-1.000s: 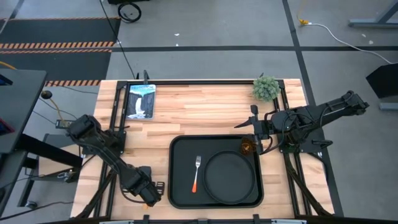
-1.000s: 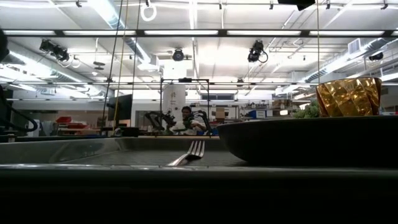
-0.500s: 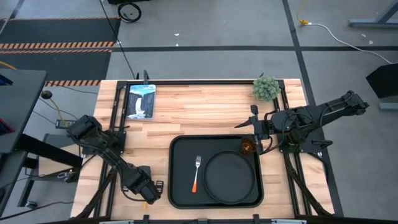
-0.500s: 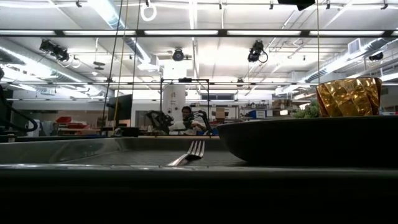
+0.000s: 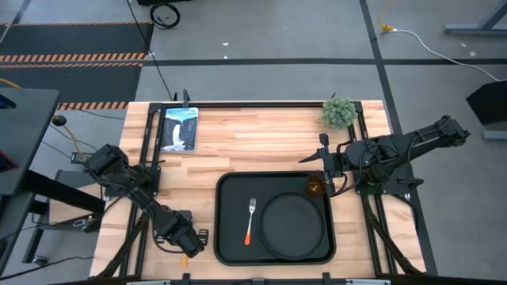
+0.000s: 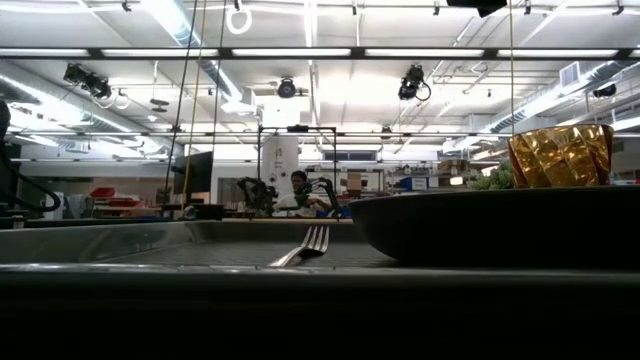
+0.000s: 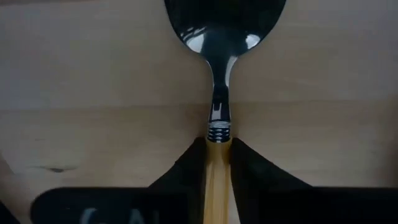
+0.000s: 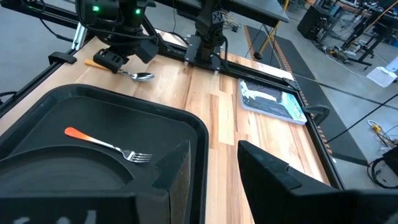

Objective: Pick and place plate/cup/fork/spoon on tray
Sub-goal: Put the green spoon on the black serving tray to the left side of the orange fork

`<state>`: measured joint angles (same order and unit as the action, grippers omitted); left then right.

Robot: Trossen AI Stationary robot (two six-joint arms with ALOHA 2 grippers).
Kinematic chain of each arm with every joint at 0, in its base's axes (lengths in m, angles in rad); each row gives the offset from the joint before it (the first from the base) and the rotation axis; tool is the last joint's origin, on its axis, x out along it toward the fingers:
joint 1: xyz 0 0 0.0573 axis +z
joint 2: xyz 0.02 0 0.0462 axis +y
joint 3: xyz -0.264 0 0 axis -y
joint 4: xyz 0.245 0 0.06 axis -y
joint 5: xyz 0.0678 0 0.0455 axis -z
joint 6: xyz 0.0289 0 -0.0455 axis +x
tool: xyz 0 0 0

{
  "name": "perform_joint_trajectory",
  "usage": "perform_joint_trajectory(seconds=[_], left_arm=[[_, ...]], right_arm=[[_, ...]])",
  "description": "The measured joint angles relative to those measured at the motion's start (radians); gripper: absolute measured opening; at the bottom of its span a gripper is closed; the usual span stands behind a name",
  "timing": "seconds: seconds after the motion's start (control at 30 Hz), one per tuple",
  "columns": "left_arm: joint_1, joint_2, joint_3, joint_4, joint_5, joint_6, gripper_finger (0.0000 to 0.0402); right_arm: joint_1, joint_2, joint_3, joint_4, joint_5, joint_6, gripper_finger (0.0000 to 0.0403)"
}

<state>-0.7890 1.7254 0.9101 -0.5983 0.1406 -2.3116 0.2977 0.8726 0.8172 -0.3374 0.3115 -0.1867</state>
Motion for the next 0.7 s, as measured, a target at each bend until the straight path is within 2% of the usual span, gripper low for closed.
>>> perform_joint_trajectory(seconds=[0.3, 0.4, 0.7], left_arm=[[0.021, 0.000, 0.036, -0.068, -0.003, -0.001, 0.0063], [0.039, 0.003, 0.068, -0.150, -0.032, 0.007, 0.0065], [0.109, -0.002, 0.158, -0.249, -0.097, 0.043, 0.0063]], right_arm=[[0.000, 0.000, 0.000, 0.000, 0.000, 0.000, 0.0142], [0.000, 0.000, 0.000, 0.000, 0.000, 0.000, 0.0142], [0.000, 0.000, 0.000, 0.000, 0.000, -0.001, 0.0142]])
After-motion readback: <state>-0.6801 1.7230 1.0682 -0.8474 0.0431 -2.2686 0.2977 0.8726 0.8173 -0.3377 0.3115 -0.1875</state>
